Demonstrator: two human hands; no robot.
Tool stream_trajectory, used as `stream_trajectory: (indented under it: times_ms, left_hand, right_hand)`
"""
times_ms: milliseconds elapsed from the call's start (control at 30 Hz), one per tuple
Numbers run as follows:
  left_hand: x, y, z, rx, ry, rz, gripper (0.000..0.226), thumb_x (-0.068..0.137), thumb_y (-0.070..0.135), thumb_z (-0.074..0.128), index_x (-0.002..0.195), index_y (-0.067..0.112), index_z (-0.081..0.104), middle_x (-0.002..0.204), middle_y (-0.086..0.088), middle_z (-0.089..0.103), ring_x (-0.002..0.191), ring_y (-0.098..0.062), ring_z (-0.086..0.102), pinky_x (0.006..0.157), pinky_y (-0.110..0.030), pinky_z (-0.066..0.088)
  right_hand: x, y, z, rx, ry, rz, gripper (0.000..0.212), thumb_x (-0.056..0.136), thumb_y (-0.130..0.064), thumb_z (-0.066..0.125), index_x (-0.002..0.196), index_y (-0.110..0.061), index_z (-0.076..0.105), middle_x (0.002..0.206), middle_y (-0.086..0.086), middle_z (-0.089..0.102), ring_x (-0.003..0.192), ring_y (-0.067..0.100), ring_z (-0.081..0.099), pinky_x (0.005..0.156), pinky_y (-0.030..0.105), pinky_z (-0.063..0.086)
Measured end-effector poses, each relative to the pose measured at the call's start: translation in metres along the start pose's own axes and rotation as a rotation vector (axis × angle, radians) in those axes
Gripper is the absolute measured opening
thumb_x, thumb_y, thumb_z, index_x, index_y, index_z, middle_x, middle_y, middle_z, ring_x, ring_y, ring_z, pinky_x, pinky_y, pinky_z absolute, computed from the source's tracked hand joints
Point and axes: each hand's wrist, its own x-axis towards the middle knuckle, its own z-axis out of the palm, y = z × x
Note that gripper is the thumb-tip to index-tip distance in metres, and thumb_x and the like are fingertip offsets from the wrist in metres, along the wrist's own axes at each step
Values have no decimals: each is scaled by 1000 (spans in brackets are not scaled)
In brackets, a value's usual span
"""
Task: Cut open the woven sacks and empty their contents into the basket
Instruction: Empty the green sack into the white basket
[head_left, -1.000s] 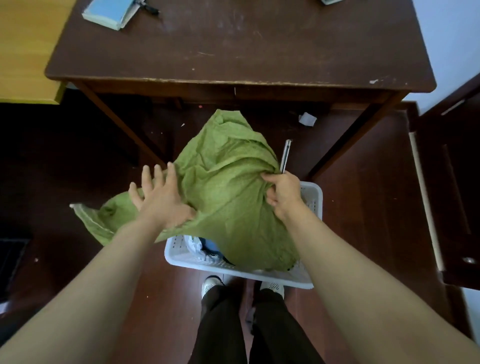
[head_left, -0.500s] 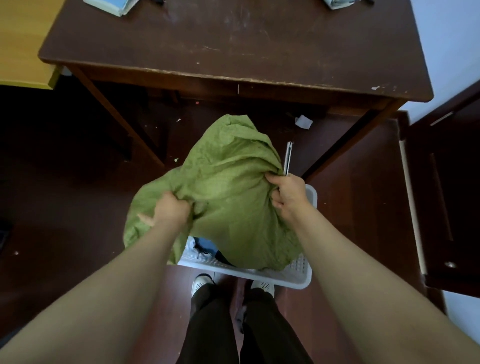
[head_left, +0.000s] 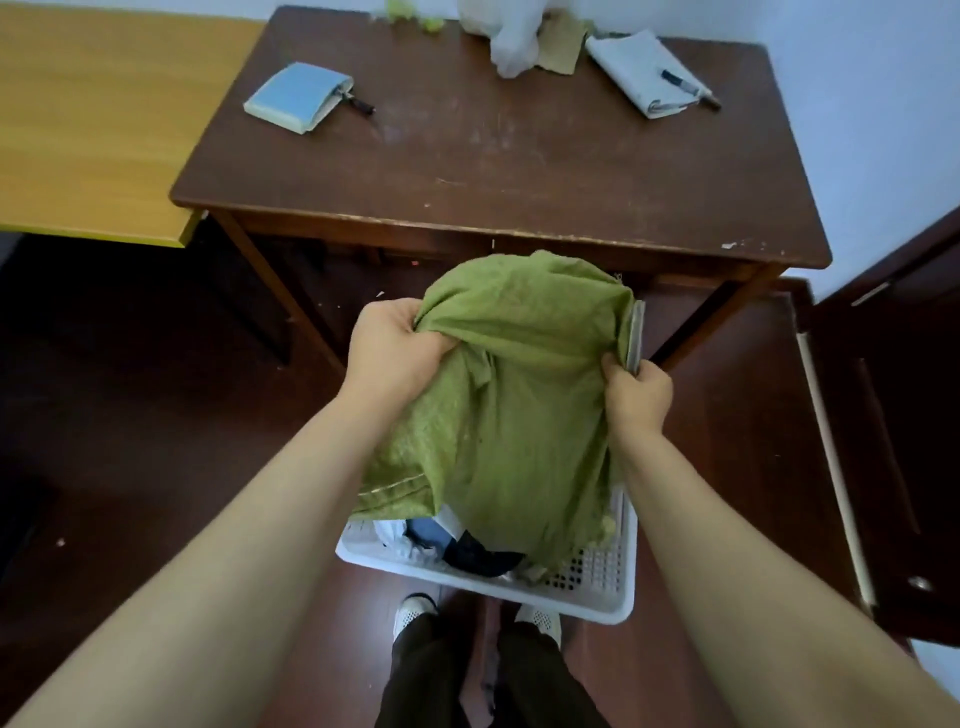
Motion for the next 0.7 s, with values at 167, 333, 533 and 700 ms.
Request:
stream_trajectory:
  times_ms: [167,333,533,700]
  left_hand:
    - [-5,1,-6,-240,0,-195,12,89,14,64,79,12,69,81,-12,72,80,-29,71,77,-42,59]
    - [10,-45,-17,-151,191,-324,35,63,31,72,89,8,67,93,-15,71,87,-32,68,83,-48,56]
    - [-6,-115,-6,57,-217,-353,150,52,42,92,148,26,-23,155,-8,17,142,-29,22,114,-48,28]
    - [-9,-157,29,358,-227,-433,105,67,43,80,150,19,21,136,-22,38,132,-36,36,107,-42,37]
  right_hand:
    - [-5,-17,-3,-46,59,-52,20,92,-24,58,76,-11,57,69,2,53,67,21,50,62,29,32]
    - [-12,-23,13,-96,-38,-43,18,89,-25,62,77,-12,60,74,5,58,74,23,54,63,30,34]
    - [-54,-10,72,-32,-414,22,15,79,-19,75,70,-16,63,67,0,62,69,20,60,65,36,49]
    - [-92,-12,120,-168,-752,-92,25,75,-14,79,65,-19,56,72,3,61,70,18,59,67,31,48]
